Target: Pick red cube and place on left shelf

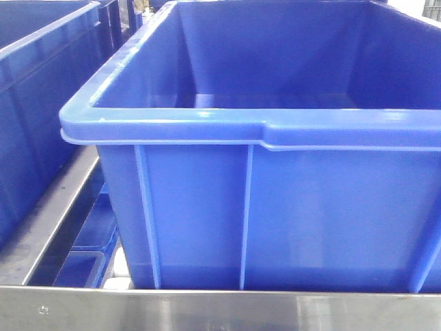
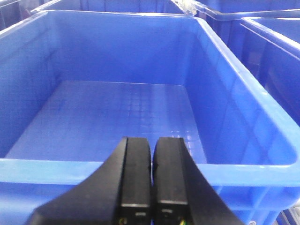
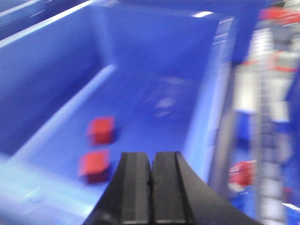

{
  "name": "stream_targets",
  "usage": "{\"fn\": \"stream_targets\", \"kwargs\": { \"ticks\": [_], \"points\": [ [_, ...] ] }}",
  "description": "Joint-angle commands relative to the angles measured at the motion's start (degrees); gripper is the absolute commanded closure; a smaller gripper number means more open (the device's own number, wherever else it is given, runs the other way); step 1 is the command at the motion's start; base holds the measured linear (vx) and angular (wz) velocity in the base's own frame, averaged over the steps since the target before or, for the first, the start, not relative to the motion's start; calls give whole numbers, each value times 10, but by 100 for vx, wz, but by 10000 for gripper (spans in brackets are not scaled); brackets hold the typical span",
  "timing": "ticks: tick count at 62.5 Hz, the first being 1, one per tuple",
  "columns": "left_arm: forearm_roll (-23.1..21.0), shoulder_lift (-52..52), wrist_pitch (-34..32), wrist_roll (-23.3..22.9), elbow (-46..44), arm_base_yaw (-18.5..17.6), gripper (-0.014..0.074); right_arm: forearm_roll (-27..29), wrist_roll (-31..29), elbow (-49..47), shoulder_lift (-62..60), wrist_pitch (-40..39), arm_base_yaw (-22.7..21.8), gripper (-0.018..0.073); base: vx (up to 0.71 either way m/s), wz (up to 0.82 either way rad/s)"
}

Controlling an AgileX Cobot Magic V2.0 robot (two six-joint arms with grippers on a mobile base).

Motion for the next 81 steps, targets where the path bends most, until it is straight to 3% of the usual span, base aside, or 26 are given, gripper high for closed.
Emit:
{"fn": "stream_targets", "kwargs": {
  "ticks": [1, 10, 18, 25, 52, 81],
  "points": [
    [-2, -7, -50, -3, 14, -2, 495, 37, -29, 3, 7, -106, -66, 505, 0, 0],
    [-2, -7, -50, -3, 14, -2, 495, 49, -29, 49, 6, -168, -153, 505, 0, 0],
    [-2, -7, -50, -3, 14, -2, 495, 69, -28, 100, 6, -233, -188, 505, 0, 0],
    [-2, -7, -50, -3, 14, -2, 495, 94, -28, 155, 5, -306, -189, 505, 0, 0],
    [-2, -7, -50, -3, 14, -2, 495, 90, -28, 152, -71, -208, -188, 505, 0, 0],
    [-2, -7, -50, -3, 14, -2, 495, 85, -28, 152, -71, -208, -188, 505, 0, 0]
  ]
}}
